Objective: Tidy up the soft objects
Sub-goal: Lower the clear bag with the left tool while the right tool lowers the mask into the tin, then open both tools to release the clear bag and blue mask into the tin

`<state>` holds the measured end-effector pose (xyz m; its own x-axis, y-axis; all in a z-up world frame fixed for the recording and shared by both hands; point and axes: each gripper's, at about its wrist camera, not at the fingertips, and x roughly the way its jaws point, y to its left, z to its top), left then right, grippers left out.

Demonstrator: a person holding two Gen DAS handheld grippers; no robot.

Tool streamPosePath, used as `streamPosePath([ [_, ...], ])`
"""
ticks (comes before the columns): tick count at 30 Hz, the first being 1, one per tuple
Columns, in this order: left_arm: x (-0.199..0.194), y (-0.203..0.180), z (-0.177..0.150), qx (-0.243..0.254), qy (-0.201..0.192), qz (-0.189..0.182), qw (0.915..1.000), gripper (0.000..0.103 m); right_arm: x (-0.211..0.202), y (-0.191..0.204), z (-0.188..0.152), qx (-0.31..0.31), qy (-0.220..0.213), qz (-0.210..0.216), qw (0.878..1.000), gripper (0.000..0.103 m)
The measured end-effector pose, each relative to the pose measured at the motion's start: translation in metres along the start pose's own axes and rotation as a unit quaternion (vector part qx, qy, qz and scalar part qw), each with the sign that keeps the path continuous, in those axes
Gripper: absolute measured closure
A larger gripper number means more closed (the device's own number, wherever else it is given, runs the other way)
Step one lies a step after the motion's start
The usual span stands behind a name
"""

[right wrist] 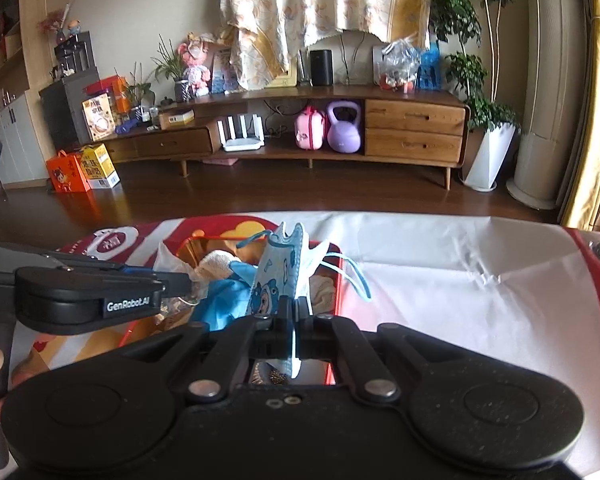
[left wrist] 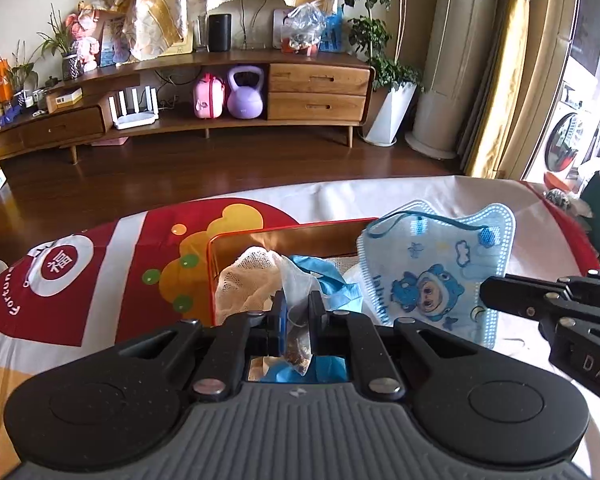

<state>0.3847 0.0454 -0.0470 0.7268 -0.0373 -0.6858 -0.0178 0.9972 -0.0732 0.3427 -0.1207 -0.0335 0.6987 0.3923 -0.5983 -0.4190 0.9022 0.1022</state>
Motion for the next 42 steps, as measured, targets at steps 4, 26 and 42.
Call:
streamPosePath([
  [4,0.017,-0.002,-0.001,0.002,0.011,0.001,0.9999,0.093,0.014,0.000,-0.005,0.006,0.012,0.002,1.000,0.103],
  [26,0.054,-0.001,-0.016,0.017,0.054,-0.001,0.9984,0.093,0.028,0.008,-0.019,-0.006,0.048,0.021,0.999,0.088],
  [42,0.031,-0.005,-0.021,0.017,0.063,0.004,0.9979,0.079,0.007,0.009,-0.021,0.001,0.054,0.029,0.998,0.066],
])
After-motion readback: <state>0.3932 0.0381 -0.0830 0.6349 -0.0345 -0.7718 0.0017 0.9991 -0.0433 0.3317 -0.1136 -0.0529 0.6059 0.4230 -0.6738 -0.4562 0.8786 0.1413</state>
